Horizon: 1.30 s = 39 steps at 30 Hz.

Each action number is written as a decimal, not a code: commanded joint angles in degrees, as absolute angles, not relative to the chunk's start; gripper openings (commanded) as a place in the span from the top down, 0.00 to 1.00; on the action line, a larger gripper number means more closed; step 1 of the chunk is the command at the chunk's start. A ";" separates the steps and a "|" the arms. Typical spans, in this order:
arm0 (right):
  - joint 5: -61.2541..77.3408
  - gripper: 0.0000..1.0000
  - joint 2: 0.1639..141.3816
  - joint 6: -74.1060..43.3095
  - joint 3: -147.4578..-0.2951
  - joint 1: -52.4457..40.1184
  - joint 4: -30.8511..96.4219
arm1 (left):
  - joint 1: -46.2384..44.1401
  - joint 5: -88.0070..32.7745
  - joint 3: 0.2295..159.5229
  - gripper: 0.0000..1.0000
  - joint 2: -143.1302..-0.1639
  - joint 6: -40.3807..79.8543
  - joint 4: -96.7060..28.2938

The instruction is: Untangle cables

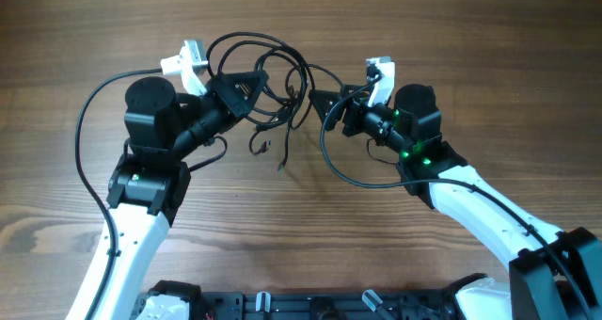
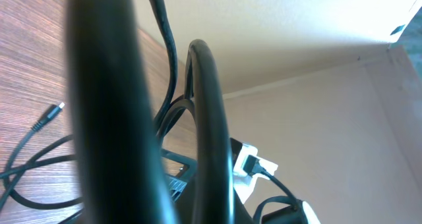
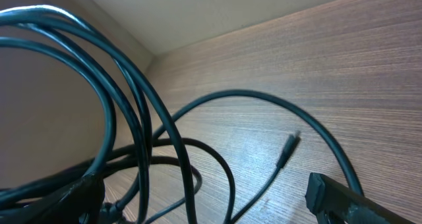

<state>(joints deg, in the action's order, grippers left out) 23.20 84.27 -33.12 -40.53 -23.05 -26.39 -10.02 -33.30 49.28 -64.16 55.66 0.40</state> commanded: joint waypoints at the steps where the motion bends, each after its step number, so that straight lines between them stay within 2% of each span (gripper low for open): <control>1: 24.51 0.00 84.99 -33.45 -40.38 -23.70 -26.76 | -10.20 -34.00 49.91 0.96 -62.78 59.40 1.34; 10: 23.57 0.00 84.99 -33.36 -40.38 -24.32 -27.31 | -14.79 -34.00 49.91 0.96 -62.78 59.68 2.24; 18: 22.06 0.00 84.99 -33.26 -40.38 -24.32 -26.33 | -14.98 -33.21 49.93 0.96 -62.81 60.25 3.40; 28: 23.00 0.00 84.97 -34.92 -40.38 -24.32 -27.81 | -9.26 -32.27 49.91 0.96 -62.78 59.00 1.96; 39: 23.03 0.00 84.99 -34.89 -40.38 -24.58 -27.40 | -8.91 -34.98 49.91 0.96 -62.78 68.05 2.22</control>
